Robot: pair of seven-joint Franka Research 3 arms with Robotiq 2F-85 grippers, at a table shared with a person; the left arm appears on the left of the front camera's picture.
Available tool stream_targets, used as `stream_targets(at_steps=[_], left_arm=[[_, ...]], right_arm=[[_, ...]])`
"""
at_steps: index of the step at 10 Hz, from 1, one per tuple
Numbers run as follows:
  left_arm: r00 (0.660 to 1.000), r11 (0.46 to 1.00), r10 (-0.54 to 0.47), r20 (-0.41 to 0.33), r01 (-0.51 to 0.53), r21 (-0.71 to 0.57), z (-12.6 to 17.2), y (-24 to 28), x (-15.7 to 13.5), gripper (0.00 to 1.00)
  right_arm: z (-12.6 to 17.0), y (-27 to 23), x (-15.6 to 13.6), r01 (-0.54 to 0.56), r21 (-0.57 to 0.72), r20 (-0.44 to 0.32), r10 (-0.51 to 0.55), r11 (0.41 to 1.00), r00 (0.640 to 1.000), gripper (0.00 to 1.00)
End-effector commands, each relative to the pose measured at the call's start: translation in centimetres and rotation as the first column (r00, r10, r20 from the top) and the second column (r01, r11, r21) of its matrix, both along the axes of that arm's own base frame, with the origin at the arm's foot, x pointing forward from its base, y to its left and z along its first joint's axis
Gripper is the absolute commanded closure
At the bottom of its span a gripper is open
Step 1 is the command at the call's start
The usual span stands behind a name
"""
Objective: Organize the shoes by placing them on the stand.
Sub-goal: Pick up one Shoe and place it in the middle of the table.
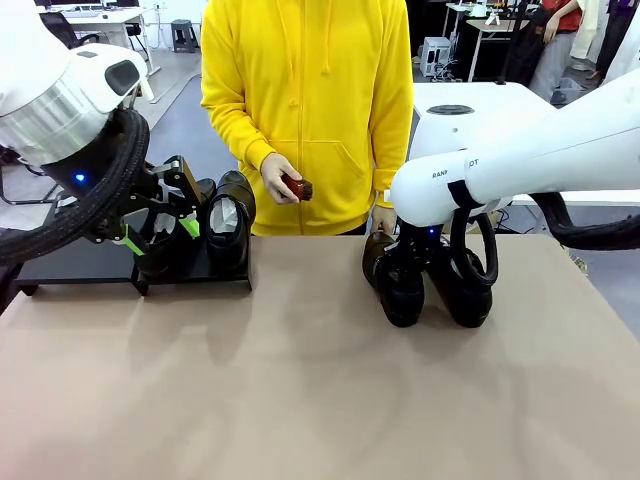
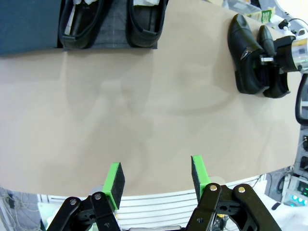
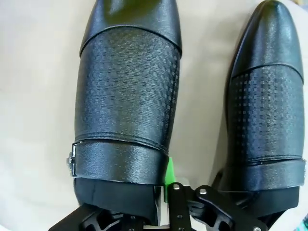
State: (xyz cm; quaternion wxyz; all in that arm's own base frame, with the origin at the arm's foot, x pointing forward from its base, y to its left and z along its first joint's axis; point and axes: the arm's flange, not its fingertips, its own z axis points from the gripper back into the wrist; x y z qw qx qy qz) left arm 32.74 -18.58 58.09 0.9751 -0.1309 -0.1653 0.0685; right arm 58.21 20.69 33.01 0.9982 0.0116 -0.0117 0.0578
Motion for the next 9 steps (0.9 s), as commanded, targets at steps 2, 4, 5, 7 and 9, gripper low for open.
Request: stream_targets(at_steps=[2,4,5,7,9], left_arm=[[1.0,1.0,-0.004,0.004,0.004,-0.009,0.1,0.1,0.0,0.27],[1.0,1.0,-0.004,0.004,0.004,-0.009,0.1,0.1,0.0,0.27],[1.0,1.0,-0.004,0.004,0.004,-0.009,0.1,0.1,0.0,0.27],[1.0,1.0,-0.004,0.004,0.004,-0.009,0.1,0.1,0.0,0.27],[1.0,1.0,-0.004,0.004,0.004,-0.009,0.1,0.1,0.0,0.27]], right_arm=[[0.5,0.0,0.1,0.021,-0.054,-0.009,-0.022,0.998,1.0,1.0],[2.1,-0.2,-1.5,0.024,-0.03,-0.043,-0.025,0.999,0.999,1.0],[4.6,-0.2,-3.6,0.089,-0.043,-0.033,-0.09,0.995,0.995,1.0],[8.7,1.1,-9.4,0.062,0.026,0.0,-0.062,0.998,0.998,1.0],[8.3,3.5,-14.0,0.042,0.133,-0.062,-0.034,0.99,0.998,1.0]])
